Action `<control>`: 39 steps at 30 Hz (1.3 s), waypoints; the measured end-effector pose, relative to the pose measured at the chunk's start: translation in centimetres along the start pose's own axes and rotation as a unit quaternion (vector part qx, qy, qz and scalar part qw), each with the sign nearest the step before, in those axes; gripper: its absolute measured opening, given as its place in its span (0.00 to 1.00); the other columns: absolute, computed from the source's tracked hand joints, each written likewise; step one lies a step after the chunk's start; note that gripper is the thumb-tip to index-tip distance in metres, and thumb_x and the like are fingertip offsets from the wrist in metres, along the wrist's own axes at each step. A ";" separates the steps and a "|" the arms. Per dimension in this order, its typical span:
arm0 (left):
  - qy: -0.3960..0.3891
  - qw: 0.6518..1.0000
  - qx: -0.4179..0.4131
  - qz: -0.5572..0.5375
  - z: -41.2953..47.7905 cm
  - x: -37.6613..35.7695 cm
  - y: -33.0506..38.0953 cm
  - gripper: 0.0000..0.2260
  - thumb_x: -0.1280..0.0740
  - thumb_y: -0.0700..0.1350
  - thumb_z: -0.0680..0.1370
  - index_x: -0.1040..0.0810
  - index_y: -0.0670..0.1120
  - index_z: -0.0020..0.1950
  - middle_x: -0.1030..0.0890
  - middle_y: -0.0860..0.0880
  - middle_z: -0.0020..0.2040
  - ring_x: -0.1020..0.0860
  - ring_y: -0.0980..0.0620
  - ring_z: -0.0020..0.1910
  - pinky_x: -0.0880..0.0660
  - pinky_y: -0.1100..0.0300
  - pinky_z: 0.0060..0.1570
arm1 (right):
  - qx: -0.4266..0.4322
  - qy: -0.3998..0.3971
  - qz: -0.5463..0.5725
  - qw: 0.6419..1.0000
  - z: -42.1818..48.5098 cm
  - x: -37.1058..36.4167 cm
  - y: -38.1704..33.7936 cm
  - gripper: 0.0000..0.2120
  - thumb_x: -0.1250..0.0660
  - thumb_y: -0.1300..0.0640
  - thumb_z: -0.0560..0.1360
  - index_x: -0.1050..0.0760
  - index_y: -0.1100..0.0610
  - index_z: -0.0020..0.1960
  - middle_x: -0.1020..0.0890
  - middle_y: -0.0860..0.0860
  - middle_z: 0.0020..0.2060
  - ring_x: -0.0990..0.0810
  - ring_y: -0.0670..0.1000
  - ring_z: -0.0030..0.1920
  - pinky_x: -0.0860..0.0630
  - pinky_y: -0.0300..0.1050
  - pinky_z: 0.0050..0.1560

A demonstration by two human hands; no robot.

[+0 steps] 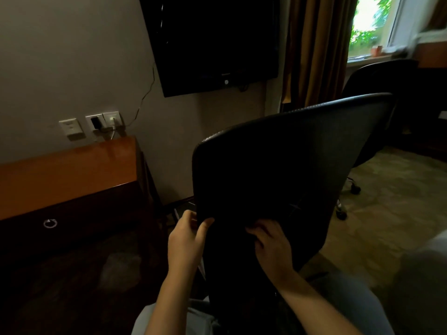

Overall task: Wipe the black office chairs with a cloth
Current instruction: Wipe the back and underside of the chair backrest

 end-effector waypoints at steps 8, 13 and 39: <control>0.021 0.999 0.030 0.002 1.4 2.7 -2.5 0.04 0.33 0.45 0.78 0.26 0.52 0.46 0.20 0.51 0.43 0.22 0.62 0.40 0.28 0.69 0.34 | -0.030 -0.038 0.004 0.999 3.1 1.9 1.2 0.19 0.44 0.60 0.64 0.26 0.50 0.52 0.29 0.48 0.51 0.28 0.51 0.52 0.29 0.37 0.49; 0.066 0.996 0.055 0.030 1.5 3.9 -3.4 0.04 0.36 0.48 0.80 0.26 0.50 0.53 0.21 0.53 0.46 0.20 0.52 0.47 0.28 0.65 0.36 | -0.187 0.225 0.027 0.956 10.9 12.3 3.7 0.12 0.40 0.65 0.69 0.22 0.59 0.49 0.22 0.56 0.48 0.24 0.48 0.48 0.33 0.33 0.53; 0.060 0.995 0.078 0.032 -1.4 -2.7 1.8 0.38 0.36 0.47 0.80 0.59 0.47 0.79 0.60 0.43 0.79 0.38 0.35 0.72 0.28 0.45 0.62 | -0.156 -0.021 -0.082 0.984 1.4 5.1 9.6 0.21 0.44 0.60 0.64 0.21 0.57 0.53 0.26 0.55 0.52 0.27 0.59 0.53 0.31 0.46 0.53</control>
Point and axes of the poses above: each hand's wrist, its own z-axis towards the middle knuckle, its own x-axis out of the back of the hand, y = z × x, the point moved 7 cm from there along z, towards the middle knuckle
